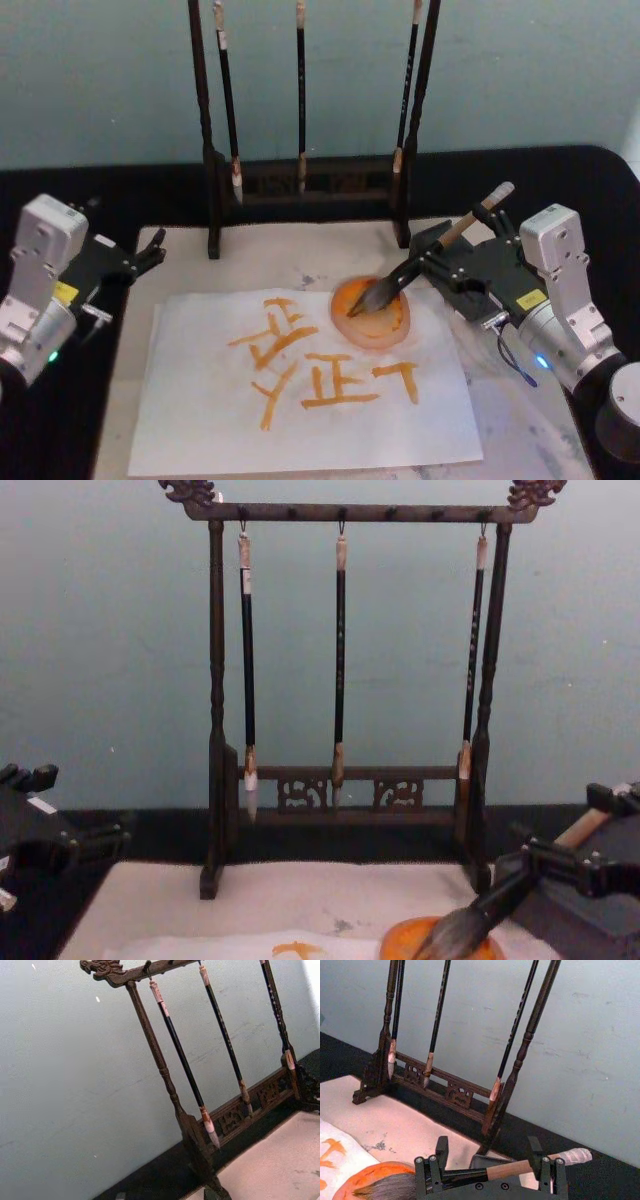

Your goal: Pick up the brush from the inkstone, write on the paper, then place the brush back to its original position.

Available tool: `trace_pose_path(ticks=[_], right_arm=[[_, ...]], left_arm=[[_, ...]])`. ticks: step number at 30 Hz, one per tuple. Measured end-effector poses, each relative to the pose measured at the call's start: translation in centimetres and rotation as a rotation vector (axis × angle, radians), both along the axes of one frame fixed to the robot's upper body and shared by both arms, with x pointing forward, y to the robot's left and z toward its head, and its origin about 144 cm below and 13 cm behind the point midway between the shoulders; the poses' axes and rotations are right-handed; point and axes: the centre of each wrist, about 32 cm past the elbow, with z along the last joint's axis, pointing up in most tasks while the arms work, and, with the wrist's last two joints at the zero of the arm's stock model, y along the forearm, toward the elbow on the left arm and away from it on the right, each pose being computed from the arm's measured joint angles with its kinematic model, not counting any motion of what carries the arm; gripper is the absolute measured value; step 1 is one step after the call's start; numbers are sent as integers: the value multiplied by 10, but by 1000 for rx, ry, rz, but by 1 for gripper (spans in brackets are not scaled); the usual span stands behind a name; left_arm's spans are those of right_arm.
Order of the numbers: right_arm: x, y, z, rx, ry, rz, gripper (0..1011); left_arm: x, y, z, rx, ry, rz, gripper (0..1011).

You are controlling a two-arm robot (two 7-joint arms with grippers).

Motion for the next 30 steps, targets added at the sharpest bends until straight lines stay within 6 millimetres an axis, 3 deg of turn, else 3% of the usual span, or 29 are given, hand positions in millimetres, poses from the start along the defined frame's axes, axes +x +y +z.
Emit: trace_pose_path(ticks=[30], right_arm=[[0, 0, 0, 0, 0, 0, 1000]], left_arm=[[0, 0, 0, 0, 0, 0, 1010]])
